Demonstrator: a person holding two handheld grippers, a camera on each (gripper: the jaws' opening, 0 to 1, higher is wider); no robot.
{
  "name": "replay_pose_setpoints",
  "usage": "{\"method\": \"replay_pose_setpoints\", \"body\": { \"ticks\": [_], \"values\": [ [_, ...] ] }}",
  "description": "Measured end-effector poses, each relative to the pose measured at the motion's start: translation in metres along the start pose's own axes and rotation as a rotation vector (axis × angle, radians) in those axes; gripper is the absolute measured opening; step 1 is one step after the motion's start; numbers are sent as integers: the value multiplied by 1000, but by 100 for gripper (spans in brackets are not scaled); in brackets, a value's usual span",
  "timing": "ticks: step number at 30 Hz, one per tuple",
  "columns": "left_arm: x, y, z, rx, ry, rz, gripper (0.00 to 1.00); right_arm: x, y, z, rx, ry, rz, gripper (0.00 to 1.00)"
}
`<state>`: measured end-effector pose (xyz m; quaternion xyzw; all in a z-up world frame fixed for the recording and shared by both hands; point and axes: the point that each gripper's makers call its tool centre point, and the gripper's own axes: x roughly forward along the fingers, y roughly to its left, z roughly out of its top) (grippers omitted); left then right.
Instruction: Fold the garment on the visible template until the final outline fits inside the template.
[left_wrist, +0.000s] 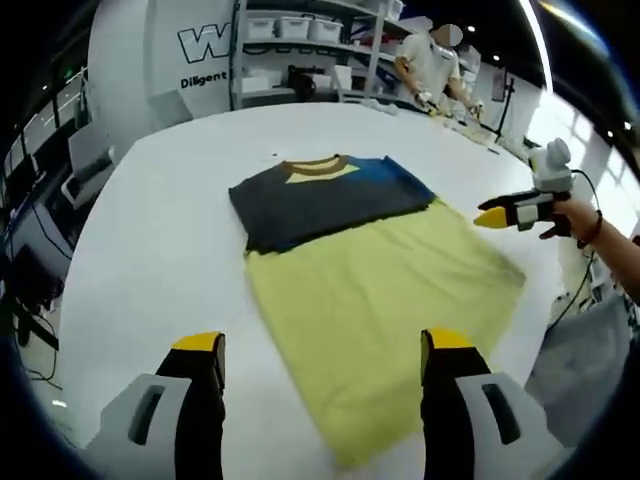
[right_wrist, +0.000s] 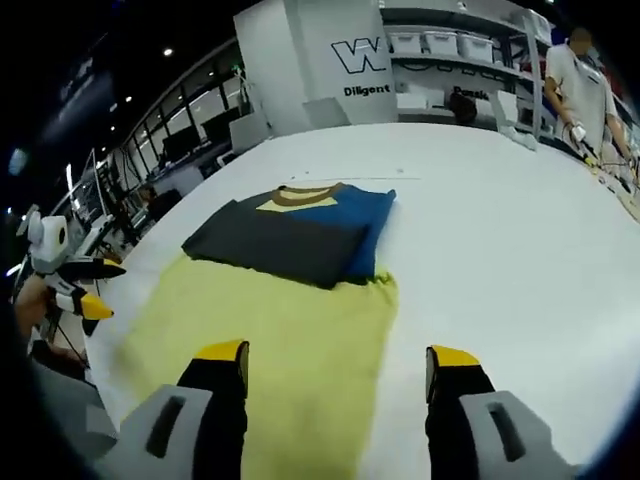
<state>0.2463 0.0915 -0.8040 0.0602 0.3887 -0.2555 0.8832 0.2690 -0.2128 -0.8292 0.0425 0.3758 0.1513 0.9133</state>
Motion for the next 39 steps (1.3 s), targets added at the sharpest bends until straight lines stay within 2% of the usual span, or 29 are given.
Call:
{"method": "replay_pose_setpoints", "body": {
  "ticks": [7,10,17,21,25,34,39],
  "values": [
    [-6,-4,-17,-13,30,-7,87,-14,14,-17,7,24,23,83],
    [-7,-6,-25,-19,44,-11,90,-18,18,-29,-10,53,28,85],
    [-11,-11,-35,-31,56,-15,89,-27,24,-41,-32,76,32,85],
    [-15,-9,-46,-49,65,-7,85,-31,25,-48,-37,87,32,83],
    [-16,-12,-56,-89,83,-26,82,-34,28,-58,-68,118,45,80],
    [-18,-24,-81,-142,145,-39,65,-44,28,-75,-76,153,47,74],
    [-18,-26,-83,-152,137,-39,60,-50,27,-83,-72,160,42,69]
  ]
}}
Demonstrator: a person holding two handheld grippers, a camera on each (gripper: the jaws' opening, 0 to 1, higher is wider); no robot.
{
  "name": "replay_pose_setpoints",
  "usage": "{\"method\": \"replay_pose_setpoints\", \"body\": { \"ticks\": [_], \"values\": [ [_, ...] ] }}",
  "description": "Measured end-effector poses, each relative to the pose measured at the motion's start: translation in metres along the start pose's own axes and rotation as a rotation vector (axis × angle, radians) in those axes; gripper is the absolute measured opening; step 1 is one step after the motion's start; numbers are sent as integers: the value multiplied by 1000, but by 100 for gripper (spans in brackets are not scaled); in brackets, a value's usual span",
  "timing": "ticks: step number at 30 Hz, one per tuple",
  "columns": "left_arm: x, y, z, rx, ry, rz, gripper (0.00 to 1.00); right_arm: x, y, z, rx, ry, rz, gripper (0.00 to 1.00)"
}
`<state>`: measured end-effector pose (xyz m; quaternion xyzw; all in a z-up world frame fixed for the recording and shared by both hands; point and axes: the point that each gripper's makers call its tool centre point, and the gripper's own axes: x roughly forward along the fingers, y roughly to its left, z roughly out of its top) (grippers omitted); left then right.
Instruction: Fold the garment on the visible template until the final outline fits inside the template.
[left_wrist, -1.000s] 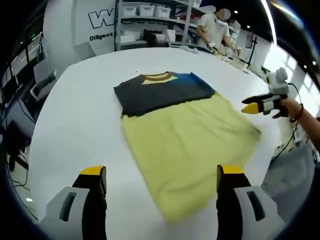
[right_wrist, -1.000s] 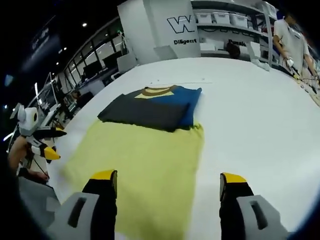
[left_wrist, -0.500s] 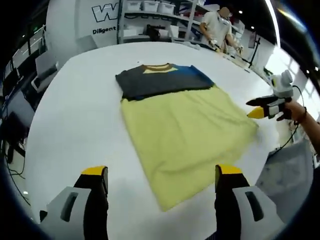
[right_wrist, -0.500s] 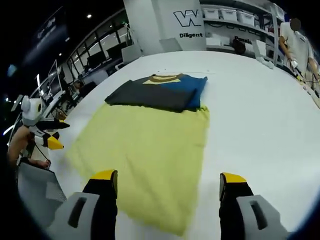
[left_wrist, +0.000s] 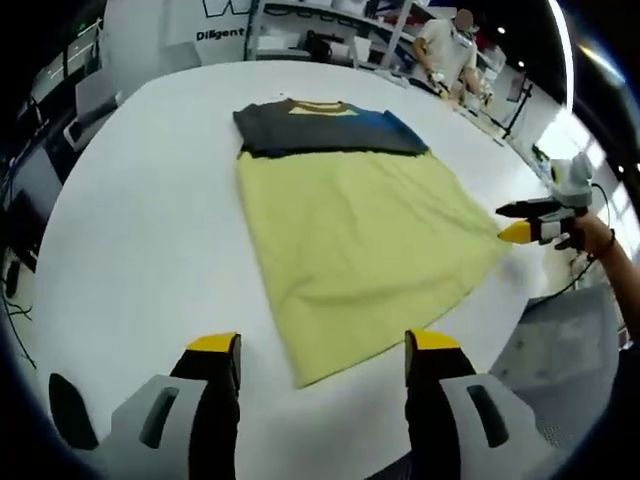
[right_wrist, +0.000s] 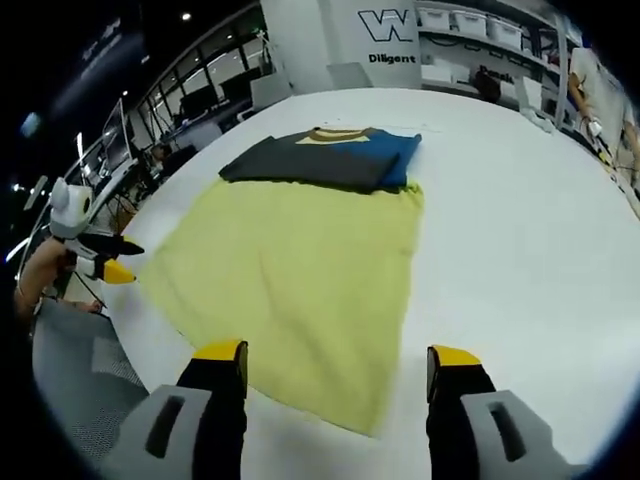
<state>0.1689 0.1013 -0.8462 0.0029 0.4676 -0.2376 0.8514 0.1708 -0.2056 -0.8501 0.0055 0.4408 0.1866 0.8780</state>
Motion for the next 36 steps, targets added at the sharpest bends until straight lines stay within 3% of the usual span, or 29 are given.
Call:
{"method": "replay_pose_setpoints", "body": {
  "ticks": [10,18,23,32,36],
  "values": [
    [2,-2,-5,-29,2,11,43,-5,-2,-20,6,8,-32,48],
    [5,6,-20,-87,51,46,29,-7,-8,-27,-24,34,-78,22],
    [7,5,-17,-104,35,45,20,-8,-13,-28,-24,36,-91,8],
    [6,3,-25,-109,73,49,0,-10,-19,-35,8,72,-108,0],
    [6,3,-26,-86,83,50,0,-10,-17,-36,0,79,-98,0]
  ]
}}
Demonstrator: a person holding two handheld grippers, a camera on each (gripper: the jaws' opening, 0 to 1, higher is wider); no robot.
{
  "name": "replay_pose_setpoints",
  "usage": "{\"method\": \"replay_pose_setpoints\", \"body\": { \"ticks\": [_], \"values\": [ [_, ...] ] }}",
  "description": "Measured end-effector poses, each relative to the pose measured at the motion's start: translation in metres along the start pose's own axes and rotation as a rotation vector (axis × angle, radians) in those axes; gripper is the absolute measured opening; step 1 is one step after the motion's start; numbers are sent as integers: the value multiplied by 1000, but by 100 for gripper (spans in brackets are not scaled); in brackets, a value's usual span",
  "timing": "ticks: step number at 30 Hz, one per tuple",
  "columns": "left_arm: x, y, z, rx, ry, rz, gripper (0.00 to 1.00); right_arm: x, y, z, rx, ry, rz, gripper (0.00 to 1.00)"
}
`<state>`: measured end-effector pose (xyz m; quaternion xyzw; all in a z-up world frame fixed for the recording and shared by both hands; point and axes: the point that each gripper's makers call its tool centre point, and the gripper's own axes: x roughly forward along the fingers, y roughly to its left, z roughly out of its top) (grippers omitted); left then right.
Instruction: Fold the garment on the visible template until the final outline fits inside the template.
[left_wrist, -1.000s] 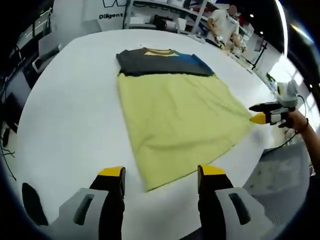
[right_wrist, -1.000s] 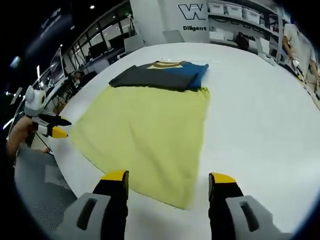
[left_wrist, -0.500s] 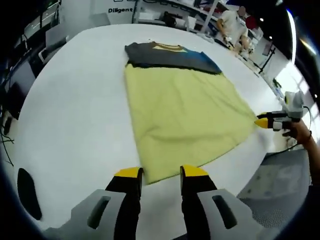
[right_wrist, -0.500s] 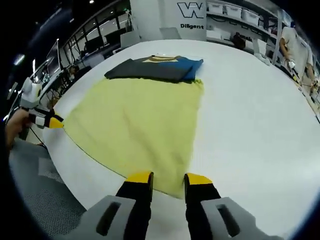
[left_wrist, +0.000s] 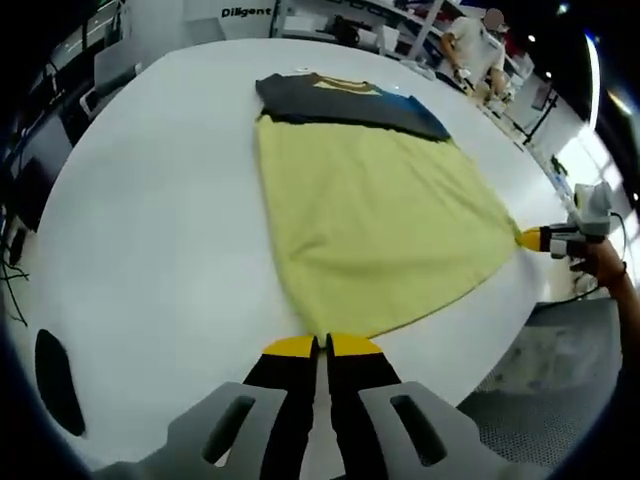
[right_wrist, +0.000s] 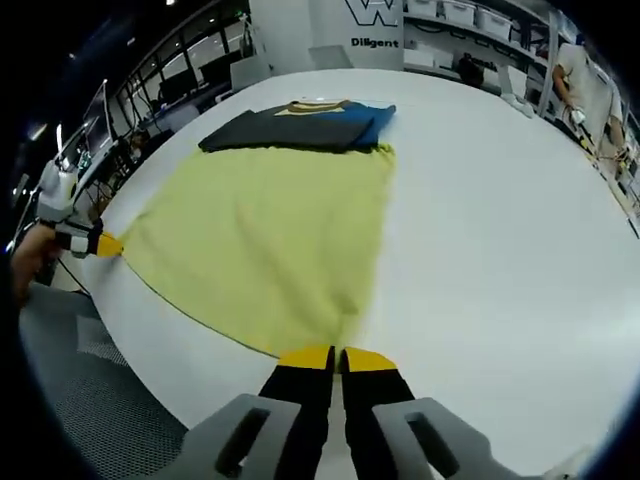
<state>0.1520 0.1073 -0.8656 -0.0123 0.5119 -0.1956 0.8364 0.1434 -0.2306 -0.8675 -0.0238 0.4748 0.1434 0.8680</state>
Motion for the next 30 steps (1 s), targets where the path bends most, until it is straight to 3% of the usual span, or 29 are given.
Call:
{"method": "replay_pose_setpoints", "body": {
  "ticks": [10,30],
  "values": [
    [-7,3,-3,62,36,14,0,-11,3,-1,-61,25,28,0],
    [-19,-1,-37,86,140,18,0,-22,13,-31,-75,153,60,0]
  ]
}}
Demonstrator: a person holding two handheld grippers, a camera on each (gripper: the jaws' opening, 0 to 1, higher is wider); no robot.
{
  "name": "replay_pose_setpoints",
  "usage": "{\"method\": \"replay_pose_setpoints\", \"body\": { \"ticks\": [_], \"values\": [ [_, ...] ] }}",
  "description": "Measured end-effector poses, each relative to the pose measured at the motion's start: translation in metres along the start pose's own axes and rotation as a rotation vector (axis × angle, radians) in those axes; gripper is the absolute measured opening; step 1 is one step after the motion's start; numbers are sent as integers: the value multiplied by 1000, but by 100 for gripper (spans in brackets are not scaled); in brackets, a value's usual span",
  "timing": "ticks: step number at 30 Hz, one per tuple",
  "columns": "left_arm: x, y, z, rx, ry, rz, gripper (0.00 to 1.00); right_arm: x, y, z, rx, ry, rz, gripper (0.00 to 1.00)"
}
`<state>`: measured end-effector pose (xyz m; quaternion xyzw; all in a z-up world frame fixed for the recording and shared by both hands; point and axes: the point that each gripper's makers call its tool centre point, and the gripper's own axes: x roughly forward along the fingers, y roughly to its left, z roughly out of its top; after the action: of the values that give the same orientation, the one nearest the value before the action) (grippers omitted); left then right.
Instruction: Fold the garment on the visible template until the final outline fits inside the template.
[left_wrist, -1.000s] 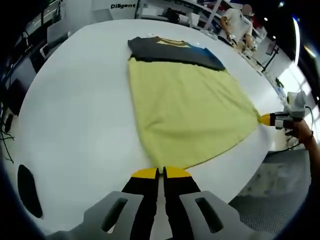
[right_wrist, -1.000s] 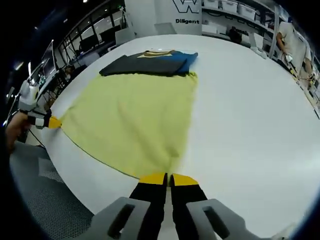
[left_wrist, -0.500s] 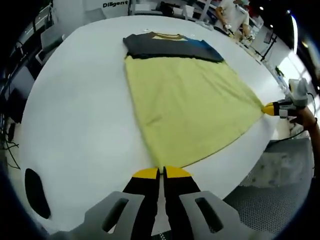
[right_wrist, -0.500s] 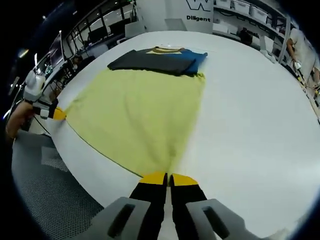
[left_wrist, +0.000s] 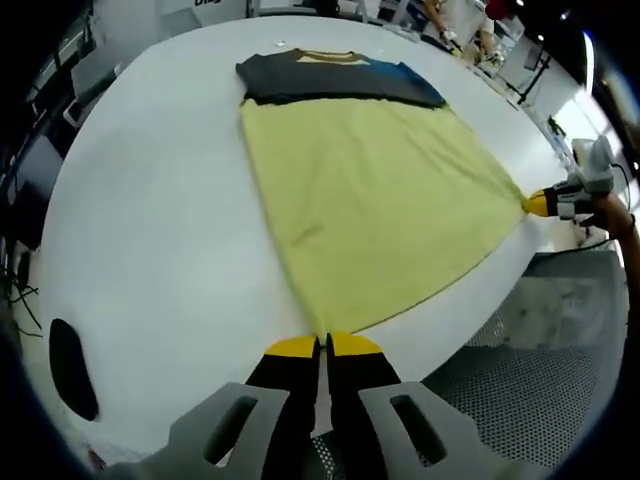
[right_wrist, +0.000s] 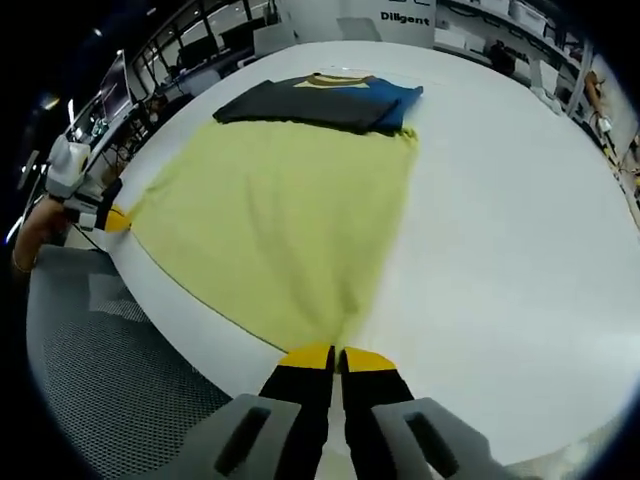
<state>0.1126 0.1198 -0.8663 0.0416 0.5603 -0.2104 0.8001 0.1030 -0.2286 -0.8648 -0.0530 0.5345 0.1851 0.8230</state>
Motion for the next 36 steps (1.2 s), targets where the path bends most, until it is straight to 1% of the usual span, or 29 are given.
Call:
{"method": "replay_pose_setpoints", "body": {
  "ticks": [4,6,13,17,18,20,21,22,24,25,26,27,28,29,31,36],
  "values": [
    [-1,-2,-5,6,18,-4,0,-2,1,-5,11,21,7,0],
    [-2,-4,-10,15,31,-4,0,-4,3,-10,2,37,15,0],
    [-9,-7,-17,41,48,11,0,-6,7,-18,9,52,25,0],
    [-10,-10,-22,55,64,4,0,-9,8,-23,12,59,35,0],
    [-11,-11,-23,76,67,-4,0,-10,8,-24,10,60,35,0],
    [-12,-12,-26,73,75,-4,0,-11,9,-27,0,67,38,0],
    [-12,-11,-28,78,86,-1,0,-12,8,-29,-14,74,32,0],
    [-13,-7,-32,102,106,24,0,-12,7,-30,-16,78,26,0],
    [-14,-4,-37,117,124,39,0,-12,6,-30,-17,83,27,0],
    [-14,-4,-39,112,119,37,0,-12,5,-30,-19,87,18,0],
    [-13,-9,-36,95,90,8,0,-12,5,-30,-21,88,19,0],
    [-13,-19,-33,38,69,-42,0,-12,6,-30,-28,89,22,0],
    [-13,-20,-33,24,69,-51,0,-11,6,-30,-33,97,20,0],
    [-13,-17,-34,42,79,-38,0,-11,7,-31,-38,103,18,0],
    [-13,-17,-34,39,78,-28,0,-11,8,-31,-52,103,21,0],
    [-13,-17,-34,27,80,-25,0,-12,8,-32,-45,99,24,0]
  ]
}}
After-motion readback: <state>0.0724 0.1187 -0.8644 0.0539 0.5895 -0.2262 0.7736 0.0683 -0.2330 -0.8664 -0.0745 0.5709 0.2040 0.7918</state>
